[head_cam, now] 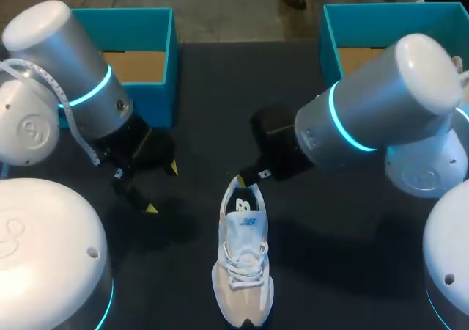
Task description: Take the shoe out of the shoebox, open the shoe tongue, remove and reinsert the insole, then place the shoe into the shoebox
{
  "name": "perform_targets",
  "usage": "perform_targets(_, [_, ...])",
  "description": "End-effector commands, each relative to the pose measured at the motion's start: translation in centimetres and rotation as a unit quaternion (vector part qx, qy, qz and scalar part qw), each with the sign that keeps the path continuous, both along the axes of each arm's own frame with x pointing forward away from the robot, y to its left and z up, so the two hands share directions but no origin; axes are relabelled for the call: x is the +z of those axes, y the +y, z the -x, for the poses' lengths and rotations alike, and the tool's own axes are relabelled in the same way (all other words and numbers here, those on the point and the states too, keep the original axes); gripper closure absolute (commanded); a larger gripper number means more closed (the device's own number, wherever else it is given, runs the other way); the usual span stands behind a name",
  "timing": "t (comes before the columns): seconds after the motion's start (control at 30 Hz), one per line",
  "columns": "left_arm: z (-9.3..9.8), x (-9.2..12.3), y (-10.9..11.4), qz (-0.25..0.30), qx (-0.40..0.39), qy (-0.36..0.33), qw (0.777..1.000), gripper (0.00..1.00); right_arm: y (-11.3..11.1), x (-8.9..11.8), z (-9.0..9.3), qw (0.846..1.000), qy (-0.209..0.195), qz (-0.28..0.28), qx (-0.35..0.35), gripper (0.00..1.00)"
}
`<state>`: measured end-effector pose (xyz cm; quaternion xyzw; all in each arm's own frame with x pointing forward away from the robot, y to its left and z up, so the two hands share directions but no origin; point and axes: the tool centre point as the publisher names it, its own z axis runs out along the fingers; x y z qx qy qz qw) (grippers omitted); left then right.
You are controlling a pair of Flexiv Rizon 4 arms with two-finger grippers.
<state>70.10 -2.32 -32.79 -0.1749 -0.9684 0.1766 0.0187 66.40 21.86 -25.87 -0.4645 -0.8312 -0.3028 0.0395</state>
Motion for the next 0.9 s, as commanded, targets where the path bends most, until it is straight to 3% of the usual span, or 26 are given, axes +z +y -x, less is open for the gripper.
perform_targets(0.03, [0.4,0.5,0.4,0.001,0.001,-0.003,1.000,0.00,1.5,-1.2,-0.1,0.996,-0.037,0.071,-0.045,1.00])
perform_targets(0.3, [0.4,0.5,0.4,0.001,0.001,-0.003,1.000,0.00,1.5,-1.2,-0.1,0.996,-0.037,0.071,-0.045,1.00])
perform_targets(0.57, [-1.1,0.5,2.9,0.027,-0.140,-0.025,0.989,0.00,2.6,-4.4,-0.7,0.996,-0.009,0.080,-0.039,1.00])
perform_targets(0.9, [-1.5,1.1,3.2,-0.002,-0.178,-0.047,0.983,0.00,2.4,-6.6,-0.8,0.994,-0.015,0.093,-0.052,1.00])
